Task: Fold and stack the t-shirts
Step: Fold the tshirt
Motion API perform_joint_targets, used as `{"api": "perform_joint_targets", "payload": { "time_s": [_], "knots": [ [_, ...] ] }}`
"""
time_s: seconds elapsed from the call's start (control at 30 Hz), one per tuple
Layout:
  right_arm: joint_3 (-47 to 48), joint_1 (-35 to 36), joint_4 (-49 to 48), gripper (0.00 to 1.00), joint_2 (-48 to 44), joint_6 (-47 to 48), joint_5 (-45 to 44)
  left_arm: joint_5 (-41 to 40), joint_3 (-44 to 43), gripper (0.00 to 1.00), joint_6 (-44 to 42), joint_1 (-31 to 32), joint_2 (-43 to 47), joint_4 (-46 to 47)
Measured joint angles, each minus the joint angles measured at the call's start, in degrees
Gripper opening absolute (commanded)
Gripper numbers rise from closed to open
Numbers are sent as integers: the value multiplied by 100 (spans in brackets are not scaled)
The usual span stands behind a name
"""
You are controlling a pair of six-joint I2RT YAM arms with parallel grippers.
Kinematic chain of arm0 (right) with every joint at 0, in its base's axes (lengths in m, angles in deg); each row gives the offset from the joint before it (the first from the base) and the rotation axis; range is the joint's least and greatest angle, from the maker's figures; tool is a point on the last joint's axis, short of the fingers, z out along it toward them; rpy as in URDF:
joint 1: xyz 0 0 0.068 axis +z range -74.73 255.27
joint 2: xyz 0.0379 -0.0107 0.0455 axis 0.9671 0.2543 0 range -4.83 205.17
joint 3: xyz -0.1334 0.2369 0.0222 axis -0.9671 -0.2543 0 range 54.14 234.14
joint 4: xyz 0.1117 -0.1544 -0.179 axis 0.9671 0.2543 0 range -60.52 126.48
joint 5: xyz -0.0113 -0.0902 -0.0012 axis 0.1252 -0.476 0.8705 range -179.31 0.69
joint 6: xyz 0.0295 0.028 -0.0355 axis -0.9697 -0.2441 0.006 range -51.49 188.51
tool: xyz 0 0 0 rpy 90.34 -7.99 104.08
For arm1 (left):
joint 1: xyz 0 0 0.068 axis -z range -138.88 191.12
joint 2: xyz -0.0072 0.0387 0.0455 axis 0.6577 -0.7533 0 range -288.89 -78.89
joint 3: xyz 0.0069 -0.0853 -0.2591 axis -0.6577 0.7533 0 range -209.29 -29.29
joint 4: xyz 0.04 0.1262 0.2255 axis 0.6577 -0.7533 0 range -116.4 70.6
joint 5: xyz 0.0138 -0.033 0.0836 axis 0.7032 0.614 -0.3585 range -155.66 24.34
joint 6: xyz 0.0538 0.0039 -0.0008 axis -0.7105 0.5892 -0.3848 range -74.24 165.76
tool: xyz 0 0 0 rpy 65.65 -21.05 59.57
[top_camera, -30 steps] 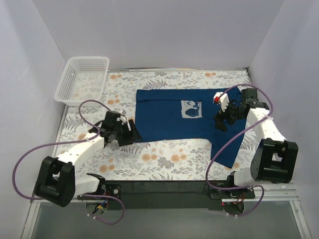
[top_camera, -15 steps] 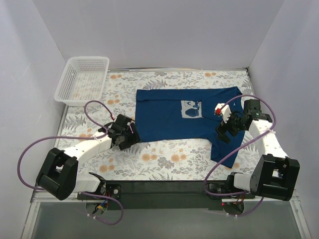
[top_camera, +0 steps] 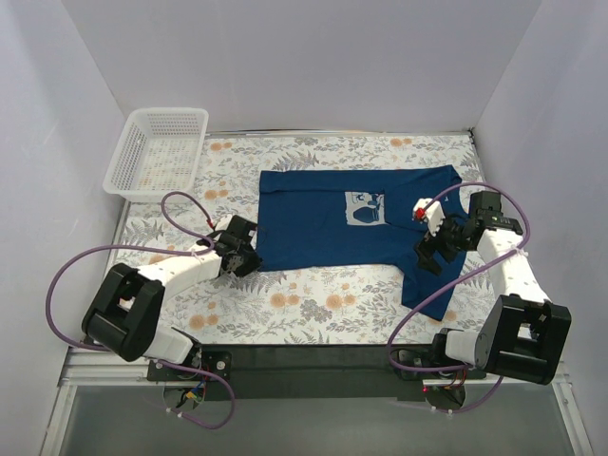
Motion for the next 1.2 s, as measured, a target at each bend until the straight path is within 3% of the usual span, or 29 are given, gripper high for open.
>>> {"api": "perform_joint_targets", "payload": {
  "time_s": [0.07,0.23,0.63,0.7,0.93,1.2],
  "knots": [
    [0,-2,129,82,-26,125,0,-20,-7,0,-28,2,-22,66],
    [0,-4,688,82,-232,612,-177,4,37,0,-175,2,50,254],
    [-278,-33,1784,78,-452,2188,-1025,409,575,0,-577,2,1209,979],
    [-431,-42,1860,74,-310,2448,-1163,479,625,0,-621,2,1189,1062],
    [-468,-590,1947,75,282,3010,-1419,669,693,0,-833,2,1084,1233],
    [-1021,-448,2000,75,197,3150,-1552,817,710,0,-970,2,1071,1298]
  ]
}}
